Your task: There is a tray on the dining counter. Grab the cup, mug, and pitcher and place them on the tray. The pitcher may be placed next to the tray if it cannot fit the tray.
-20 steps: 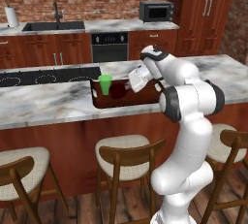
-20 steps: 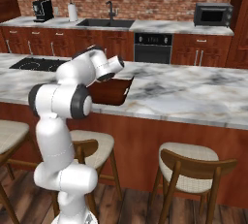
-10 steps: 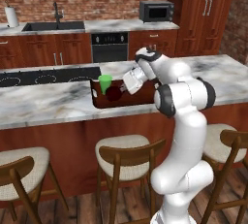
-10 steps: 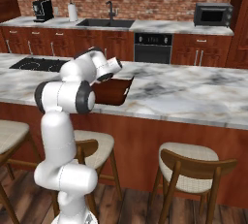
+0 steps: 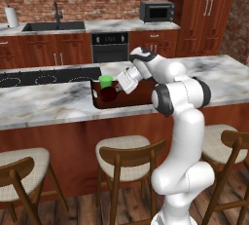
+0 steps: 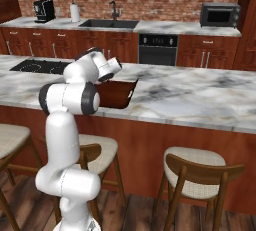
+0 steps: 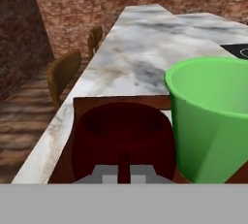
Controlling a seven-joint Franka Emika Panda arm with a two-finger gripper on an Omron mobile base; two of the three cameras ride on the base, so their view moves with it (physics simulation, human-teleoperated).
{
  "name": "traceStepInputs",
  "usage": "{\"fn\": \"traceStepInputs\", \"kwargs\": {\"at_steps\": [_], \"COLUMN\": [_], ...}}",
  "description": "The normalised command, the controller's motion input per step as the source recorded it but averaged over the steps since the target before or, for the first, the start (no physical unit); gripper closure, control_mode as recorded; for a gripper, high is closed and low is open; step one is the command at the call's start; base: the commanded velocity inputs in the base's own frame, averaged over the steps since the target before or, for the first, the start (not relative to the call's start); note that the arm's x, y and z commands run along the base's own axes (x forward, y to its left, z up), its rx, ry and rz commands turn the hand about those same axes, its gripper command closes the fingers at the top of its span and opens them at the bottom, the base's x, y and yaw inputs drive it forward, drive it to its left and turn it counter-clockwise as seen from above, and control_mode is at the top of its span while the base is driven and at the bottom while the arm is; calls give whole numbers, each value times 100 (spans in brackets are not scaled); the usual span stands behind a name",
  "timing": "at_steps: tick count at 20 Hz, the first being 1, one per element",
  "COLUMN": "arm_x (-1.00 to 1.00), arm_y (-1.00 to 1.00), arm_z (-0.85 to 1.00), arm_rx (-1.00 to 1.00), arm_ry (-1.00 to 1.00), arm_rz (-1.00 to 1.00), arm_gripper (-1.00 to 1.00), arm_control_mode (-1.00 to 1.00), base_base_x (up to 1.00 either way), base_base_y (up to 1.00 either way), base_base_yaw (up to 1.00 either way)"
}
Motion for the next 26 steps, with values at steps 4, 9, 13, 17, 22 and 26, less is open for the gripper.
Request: {"fn": "traceStepInputs", "kwargs": {"at_steps": [4, 9, 13, 17, 22, 26], "arm_x": [7, 3, 1, 0, 0, 0], "arm_y": [17, 5, 0, 0, 0, 0], "arm_z": [-7, -25, -26, -4, 0, 0], "arm_rx": [0, 0, 0, 0, 0, 0], "arm_ry": [0, 0, 0, 0, 0, 0], "arm_rz": [2, 2, 2, 2, 0, 0], "arm_gripper": [100, 100, 100, 100, 100, 100], "arm_control_mode": [-100, -100, -100, -100, -100, -100], "base_base_x": [0, 0, 0, 0, 0, 0], "base_base_y": [0, 0, 0, 0, 0, 0], "base_base_yaw": [0, 0, 0, 0, 0, 0]}}
